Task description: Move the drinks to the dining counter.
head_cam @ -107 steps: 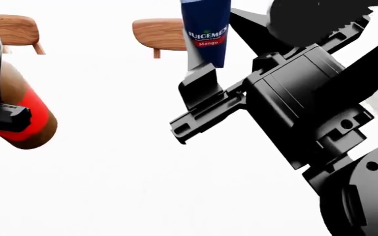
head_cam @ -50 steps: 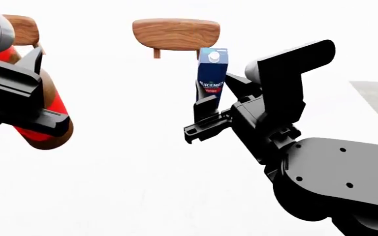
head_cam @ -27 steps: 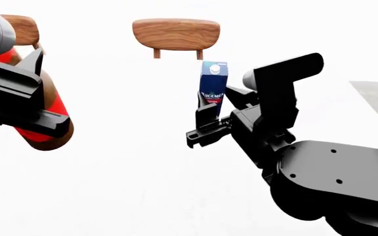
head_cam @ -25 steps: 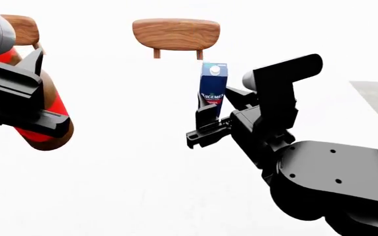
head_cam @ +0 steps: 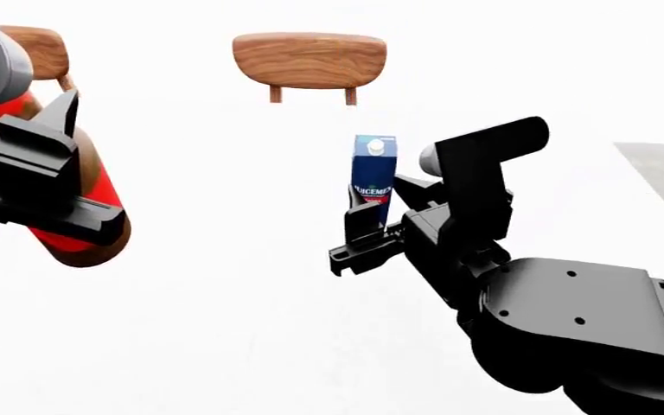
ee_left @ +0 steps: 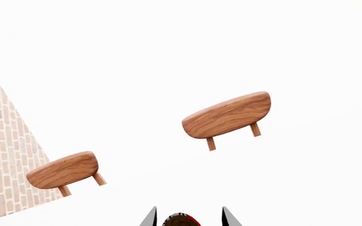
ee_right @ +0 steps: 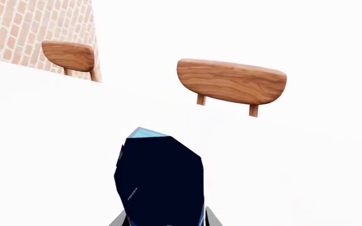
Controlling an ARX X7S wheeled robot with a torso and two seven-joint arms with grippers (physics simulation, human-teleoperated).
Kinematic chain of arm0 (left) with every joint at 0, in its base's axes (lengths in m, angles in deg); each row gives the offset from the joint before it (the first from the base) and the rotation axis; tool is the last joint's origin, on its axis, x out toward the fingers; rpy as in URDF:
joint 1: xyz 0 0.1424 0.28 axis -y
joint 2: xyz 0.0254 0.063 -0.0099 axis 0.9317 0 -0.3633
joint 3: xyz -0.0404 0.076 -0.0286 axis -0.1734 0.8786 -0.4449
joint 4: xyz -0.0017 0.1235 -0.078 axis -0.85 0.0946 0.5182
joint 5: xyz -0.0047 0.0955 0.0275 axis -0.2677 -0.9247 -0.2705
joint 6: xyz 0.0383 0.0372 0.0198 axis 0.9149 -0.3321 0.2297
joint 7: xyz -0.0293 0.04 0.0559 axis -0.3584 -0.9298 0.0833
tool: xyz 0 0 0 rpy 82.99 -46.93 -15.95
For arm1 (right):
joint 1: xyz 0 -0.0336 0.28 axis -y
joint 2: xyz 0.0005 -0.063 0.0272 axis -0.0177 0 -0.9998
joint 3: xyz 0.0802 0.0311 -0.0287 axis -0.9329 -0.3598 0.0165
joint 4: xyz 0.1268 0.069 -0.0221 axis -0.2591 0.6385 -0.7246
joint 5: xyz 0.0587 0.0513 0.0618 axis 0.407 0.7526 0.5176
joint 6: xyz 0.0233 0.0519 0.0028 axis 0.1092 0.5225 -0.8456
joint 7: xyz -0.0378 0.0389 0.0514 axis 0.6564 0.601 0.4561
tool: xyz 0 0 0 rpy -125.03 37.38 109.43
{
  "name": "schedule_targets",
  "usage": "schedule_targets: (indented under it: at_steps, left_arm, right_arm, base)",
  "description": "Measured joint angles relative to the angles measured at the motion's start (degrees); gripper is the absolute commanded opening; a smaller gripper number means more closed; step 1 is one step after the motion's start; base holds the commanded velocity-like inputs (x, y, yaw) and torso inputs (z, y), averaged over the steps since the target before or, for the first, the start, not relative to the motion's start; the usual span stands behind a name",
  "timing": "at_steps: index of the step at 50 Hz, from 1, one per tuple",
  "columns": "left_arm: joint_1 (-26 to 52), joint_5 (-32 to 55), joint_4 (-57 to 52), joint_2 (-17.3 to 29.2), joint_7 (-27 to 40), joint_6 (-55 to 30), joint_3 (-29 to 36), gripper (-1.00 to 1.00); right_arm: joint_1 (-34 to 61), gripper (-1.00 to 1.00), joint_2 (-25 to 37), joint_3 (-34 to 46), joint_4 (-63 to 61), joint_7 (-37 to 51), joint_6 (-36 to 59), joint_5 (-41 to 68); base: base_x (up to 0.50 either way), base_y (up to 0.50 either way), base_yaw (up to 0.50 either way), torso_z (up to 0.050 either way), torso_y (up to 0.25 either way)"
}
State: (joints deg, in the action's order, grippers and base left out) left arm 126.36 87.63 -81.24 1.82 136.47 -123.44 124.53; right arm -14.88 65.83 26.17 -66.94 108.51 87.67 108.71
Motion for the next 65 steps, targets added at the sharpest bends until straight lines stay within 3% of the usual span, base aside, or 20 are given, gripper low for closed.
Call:
schedule_targets:
  at_steps: [13,14,48,65]
  left_arm:
    - [-0.13,-0.21,-0.2,0.28,-0.25,0.29,0.17,-1.0]
    - [-0.14,-0.23,-0.21,0.29,-0.26,0.32,0.18,-1.0]
    - [0.04,-0.52,-0.39,0.59,-0.6,0.81,0.71,-1.0]
    - [-2.36,-2.03,-1.18,0.19,-1.68,1.85,1.75,-1.0]
  right_arm:
    - [-0.76,-1.0,0.12,-0.11,0.14,-0.13,-0.32,0.55]
    - [-0.8,1.0,0.12,-0.11,0.16,-0.16,-0.33,0.6]
    - [0.38,1.0,0.88,-1.21,-0.8,0.79,1.18,0.89]
    - [9.53,1.0,3.53,-5.77,-9.46,7.03,3.92,7.11]
  base:
    - [0.0,0.0,0.0,0.0,0.0]
    - [0.0,0.0,0.0,0.0,0.0]
    - [0.0,0.0,0.0,0.0,0.0]
    - [0.0,0.0,0.0,0.0,0.001]
